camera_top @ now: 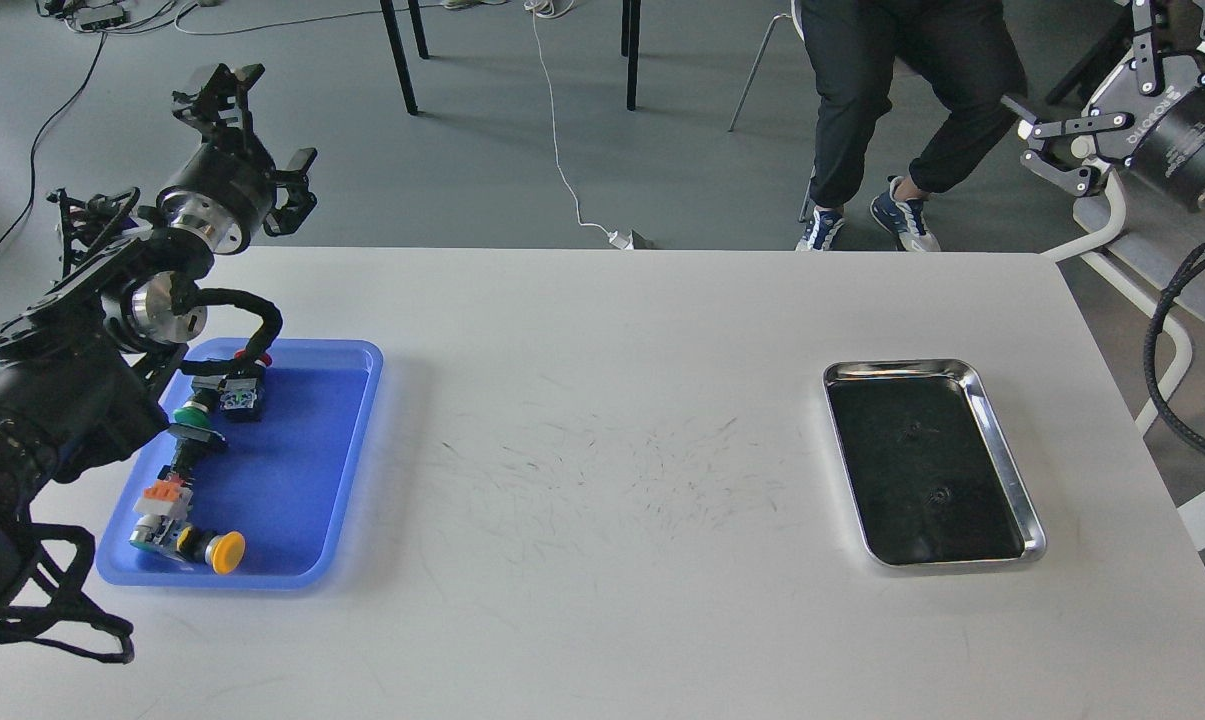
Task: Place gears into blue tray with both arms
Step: 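Raise the right arm and move it toward the silver metal tray, then lower the right gripper into the metal tray and grasp the small black part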
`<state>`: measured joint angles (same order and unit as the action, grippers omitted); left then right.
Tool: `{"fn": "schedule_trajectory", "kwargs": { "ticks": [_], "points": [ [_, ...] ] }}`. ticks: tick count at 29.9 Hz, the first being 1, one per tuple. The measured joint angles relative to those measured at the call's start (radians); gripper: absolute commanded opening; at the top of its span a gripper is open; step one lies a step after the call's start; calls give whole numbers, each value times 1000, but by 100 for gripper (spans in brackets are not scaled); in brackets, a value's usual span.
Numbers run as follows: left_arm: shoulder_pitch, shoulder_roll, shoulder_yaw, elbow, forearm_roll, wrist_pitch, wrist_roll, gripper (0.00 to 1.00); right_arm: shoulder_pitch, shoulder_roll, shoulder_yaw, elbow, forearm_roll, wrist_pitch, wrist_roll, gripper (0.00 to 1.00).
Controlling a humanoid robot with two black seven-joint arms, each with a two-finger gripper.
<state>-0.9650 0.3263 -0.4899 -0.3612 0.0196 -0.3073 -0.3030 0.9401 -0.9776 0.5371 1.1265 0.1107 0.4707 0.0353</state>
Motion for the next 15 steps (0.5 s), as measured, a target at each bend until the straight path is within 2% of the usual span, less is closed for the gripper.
{"fn": "schedule_trajectory", "kwargs": {
  "ticks": [2,6,9,15],
  "points": [
    [0,2,1,-5,0,-7,-1,98,52,-46,-38,48,-70,7,-47,99],
    [-5,5,1,-7,1,-5,-1,98,152,-79,-129,130,-374,17,-147,99],
    [-6,6,1,-7,1,-4,-1,98,194,-57,-195,172,-622,16,-172,99],
    [-7,32,1,-7,2,-4,-1,98,232,39,-419,238,-1077,7,-194,97]
  ]
}}
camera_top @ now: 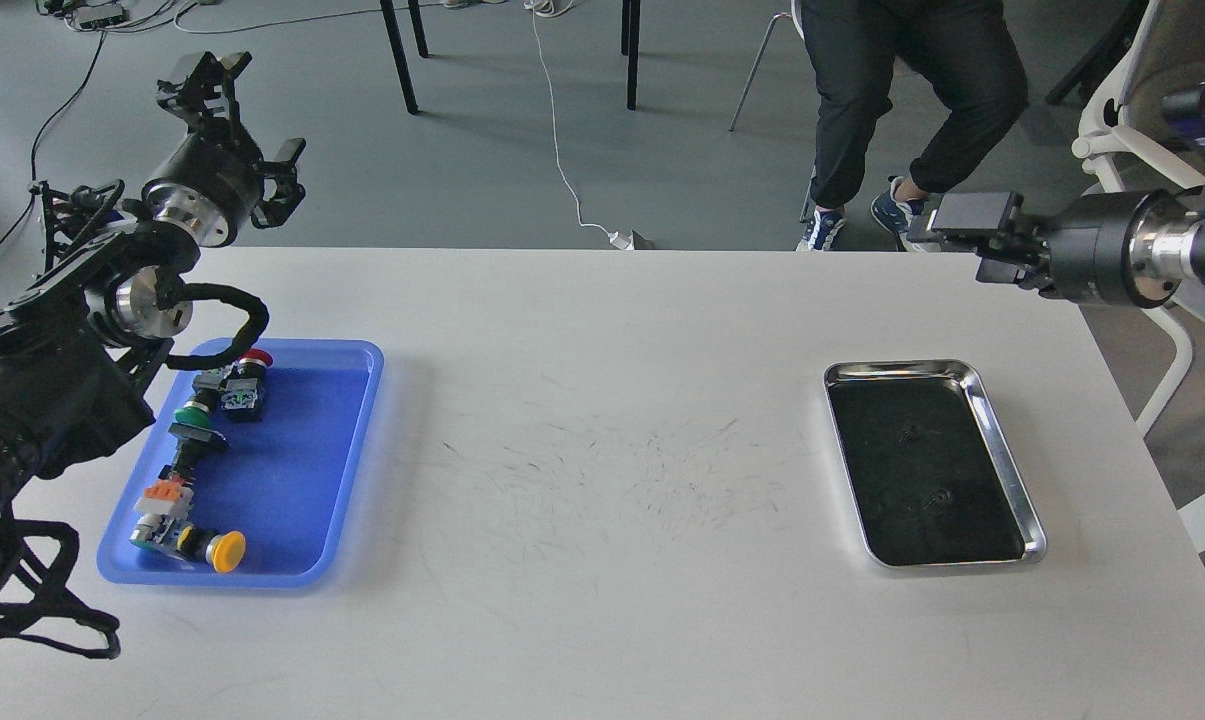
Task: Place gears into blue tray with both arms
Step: 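Lower the right gripper into the metal tray and grasp the small black part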
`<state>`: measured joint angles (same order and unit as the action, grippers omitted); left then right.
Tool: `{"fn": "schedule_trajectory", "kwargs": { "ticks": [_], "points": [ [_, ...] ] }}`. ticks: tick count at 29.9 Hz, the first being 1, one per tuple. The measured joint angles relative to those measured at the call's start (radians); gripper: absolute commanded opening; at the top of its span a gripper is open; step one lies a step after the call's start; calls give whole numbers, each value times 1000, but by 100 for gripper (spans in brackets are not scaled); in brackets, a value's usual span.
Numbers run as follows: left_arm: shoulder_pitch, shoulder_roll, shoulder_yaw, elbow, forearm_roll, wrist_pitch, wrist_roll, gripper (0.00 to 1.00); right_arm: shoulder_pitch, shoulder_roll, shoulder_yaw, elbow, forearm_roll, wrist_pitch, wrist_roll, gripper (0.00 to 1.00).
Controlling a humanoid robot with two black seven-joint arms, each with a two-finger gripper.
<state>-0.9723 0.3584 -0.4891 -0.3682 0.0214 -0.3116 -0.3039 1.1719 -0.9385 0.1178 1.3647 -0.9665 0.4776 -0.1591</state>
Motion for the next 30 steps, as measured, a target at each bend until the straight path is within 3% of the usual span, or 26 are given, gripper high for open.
{"fn": "schedule_trajectory", "kwargs": {
  "ticks": [4,12,22,30],
  "points": [
    [2,16,0,0,0,0,-1,98,10,70,-146,-23,-139,0,-4,95],
    [6,19,1,0,0,0,-18,98,13,212,-277,-148,-199,0,-5,91],
    [13,20,1,0,0,0,-21,98,-5,279,-333,-241,-230,0,-4,90],
    [15,21,1,0,0,-1,-21,98,-26,321,-339,-293,-230,0,-2,83]
  ]
}}
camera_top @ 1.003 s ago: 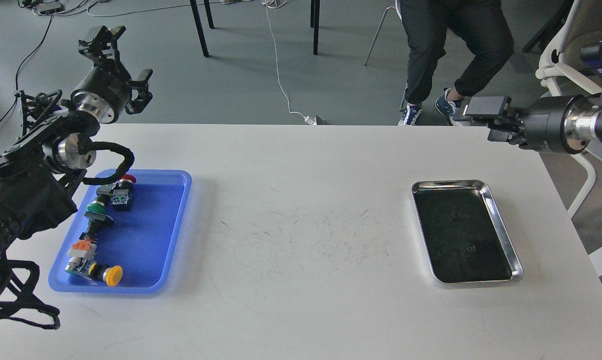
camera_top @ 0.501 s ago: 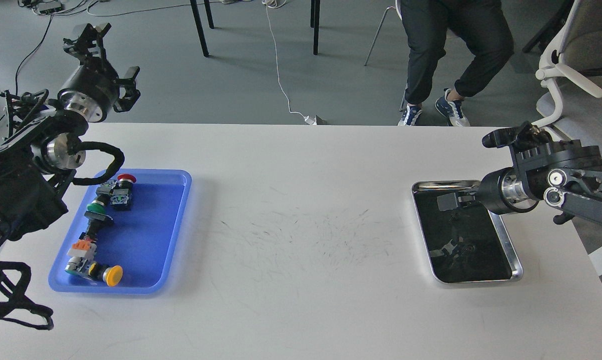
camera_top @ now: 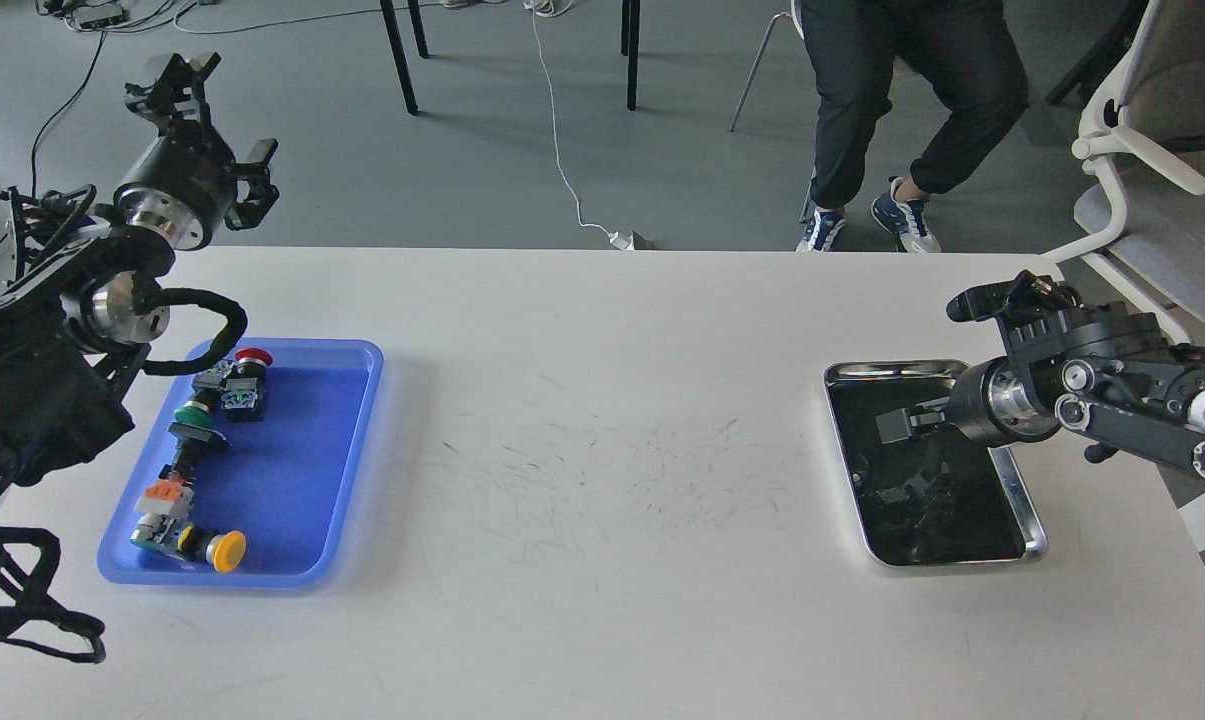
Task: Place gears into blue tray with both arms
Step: 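Lower the right gripper into the metal tray and grasp the small black part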
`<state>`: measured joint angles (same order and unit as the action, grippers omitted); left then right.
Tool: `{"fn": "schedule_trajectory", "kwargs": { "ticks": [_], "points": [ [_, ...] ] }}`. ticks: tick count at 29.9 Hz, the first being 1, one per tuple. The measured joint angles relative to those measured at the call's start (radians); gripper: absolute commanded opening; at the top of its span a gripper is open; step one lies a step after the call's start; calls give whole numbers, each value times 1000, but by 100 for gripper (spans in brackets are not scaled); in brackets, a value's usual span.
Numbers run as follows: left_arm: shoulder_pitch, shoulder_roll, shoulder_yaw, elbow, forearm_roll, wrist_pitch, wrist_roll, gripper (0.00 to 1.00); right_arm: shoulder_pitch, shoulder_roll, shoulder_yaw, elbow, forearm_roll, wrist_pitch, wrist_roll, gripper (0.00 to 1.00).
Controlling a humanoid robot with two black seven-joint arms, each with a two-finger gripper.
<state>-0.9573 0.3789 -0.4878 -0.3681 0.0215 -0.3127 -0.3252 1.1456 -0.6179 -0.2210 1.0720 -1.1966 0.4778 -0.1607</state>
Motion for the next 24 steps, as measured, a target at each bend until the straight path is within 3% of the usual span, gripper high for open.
{"fn": "schedule_trajectory", "kwargs": {
  "ticks": [7,11,17,19,21,24],
  "points": [
    [0,0,-1,0,0,1,0,98,-13,23,-1,-31,0,1,3,79],
    [3,0,-1,0,-1,1,0,98,-29,46,-2,-55,0,1,7,71],
    [6,4,-2,0,-1,1,0,98,-39,58,-2,-80,1,1,12,32],
    [6,4,-2,0,-1,1,0,98,-38,59,-2,-82,2,1,12,27],
    [6,4,-2,0,-1,1,0,98,-34,59,-2,-82,2,3,12,15],
    [6,4,-2,0,-1,1,0,98,-30,58,-2,-81,1,5,13,5]
  ]
}}
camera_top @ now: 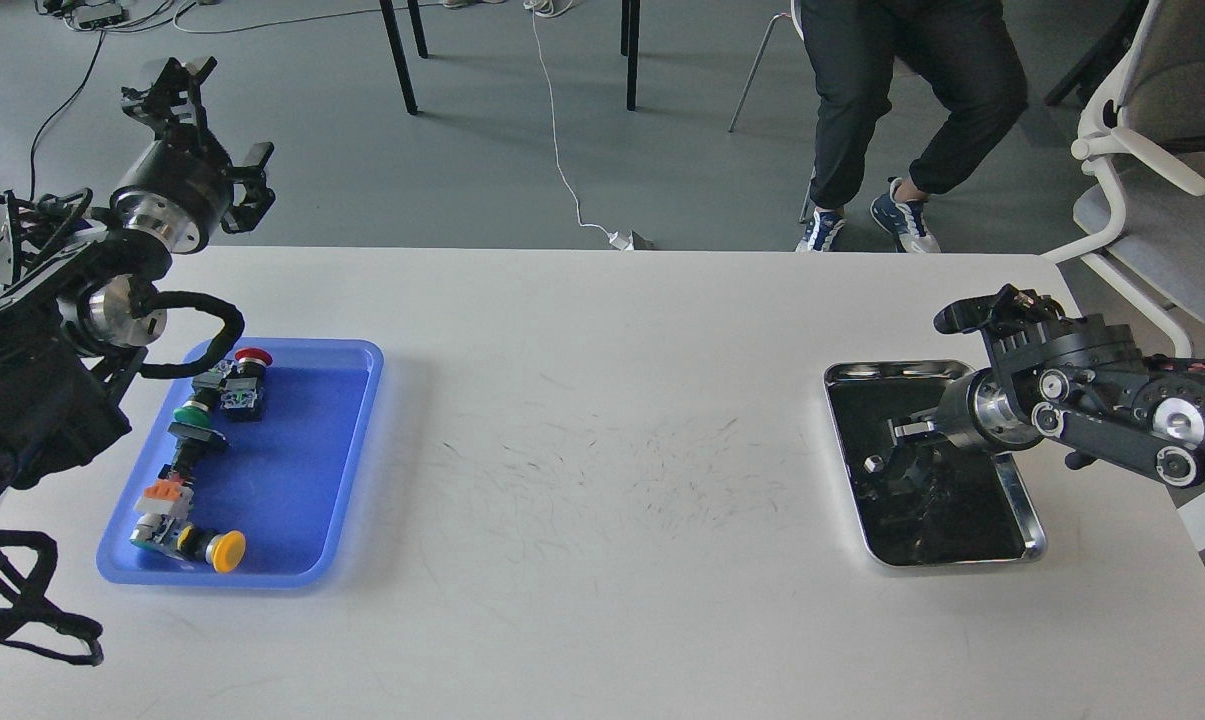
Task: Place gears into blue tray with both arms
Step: 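Lower the right gripper into the metal tray and grasp the small black part, then carry the black part to the table center and open the right gripper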
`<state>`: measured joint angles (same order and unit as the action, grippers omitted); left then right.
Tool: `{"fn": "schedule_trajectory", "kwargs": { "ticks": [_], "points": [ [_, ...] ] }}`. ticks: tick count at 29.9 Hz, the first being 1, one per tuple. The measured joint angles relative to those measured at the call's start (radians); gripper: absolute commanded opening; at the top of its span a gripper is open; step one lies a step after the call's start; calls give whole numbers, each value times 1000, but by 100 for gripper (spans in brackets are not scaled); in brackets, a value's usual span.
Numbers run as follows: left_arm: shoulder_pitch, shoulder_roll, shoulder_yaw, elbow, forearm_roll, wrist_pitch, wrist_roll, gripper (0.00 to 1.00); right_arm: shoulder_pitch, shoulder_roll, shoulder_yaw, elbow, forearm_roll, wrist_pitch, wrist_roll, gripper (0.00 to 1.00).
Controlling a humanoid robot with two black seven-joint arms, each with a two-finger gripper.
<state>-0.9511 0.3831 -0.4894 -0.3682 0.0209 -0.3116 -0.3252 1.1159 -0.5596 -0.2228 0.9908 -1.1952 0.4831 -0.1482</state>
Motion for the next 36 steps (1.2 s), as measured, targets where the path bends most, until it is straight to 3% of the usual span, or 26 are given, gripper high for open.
{"fn": "schedule_trajectory", "kwargs": {
  "ticks": [11,18,27,36],
  "points": [
    [0,0,1,0,1,-1,0,98,87,-10,6,52,23,-4,2,2],
    [-2,2,1,0,1,-1,0,98,241,18,16,185,237,-93,1,2],
    [-2,1,1,0,1,-2,0,98,265,287,13,224,401,-264,55,2],
    [-2,18,1,0,1,-1,0,98,178,541,4,177,546,-388,66,2]
  ]
}}
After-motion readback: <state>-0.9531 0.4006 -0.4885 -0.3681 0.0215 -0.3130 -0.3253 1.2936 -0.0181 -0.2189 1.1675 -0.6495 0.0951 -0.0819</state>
